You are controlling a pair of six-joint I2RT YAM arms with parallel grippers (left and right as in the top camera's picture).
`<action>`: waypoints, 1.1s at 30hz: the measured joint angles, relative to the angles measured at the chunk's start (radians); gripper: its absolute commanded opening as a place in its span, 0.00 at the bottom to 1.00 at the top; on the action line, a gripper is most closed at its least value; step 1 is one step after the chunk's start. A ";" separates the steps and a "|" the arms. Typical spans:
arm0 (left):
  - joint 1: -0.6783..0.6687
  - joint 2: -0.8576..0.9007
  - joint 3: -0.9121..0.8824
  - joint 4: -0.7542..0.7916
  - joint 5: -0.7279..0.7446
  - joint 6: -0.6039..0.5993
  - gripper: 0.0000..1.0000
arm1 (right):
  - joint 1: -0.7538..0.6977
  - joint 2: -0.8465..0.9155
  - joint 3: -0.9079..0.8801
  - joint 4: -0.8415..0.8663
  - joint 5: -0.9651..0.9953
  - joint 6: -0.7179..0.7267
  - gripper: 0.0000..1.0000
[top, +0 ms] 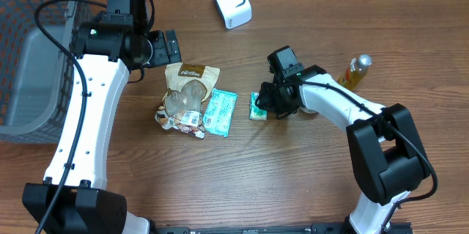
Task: Scan the item barcode
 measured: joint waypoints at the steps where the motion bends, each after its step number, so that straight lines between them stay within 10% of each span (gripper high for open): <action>1: 0.000 0.000 0.000 0.000 0.000 0.000 1.00 | 0.000 -0.002 0.009 -0.021 -0.003 -0.019 0.04; 15: 0.000 0.000 0.000 0.000 0.000 0.000 1.00 | -0.001 -0.130 0.156 -0.216 -0.145 -0.234 0.03; 23: 0.000 0.000 0.000 0.000 0.000 0.000 1.00 | -0.006 -0.124 0.624 -0.439 0.021 -0.301 0.04; 33: 0.000 0.000 0.000 0.000 0.000 0.000 1.00 | 0.014 -0.122 0.795 -0.133 0.354 -0.517 0.04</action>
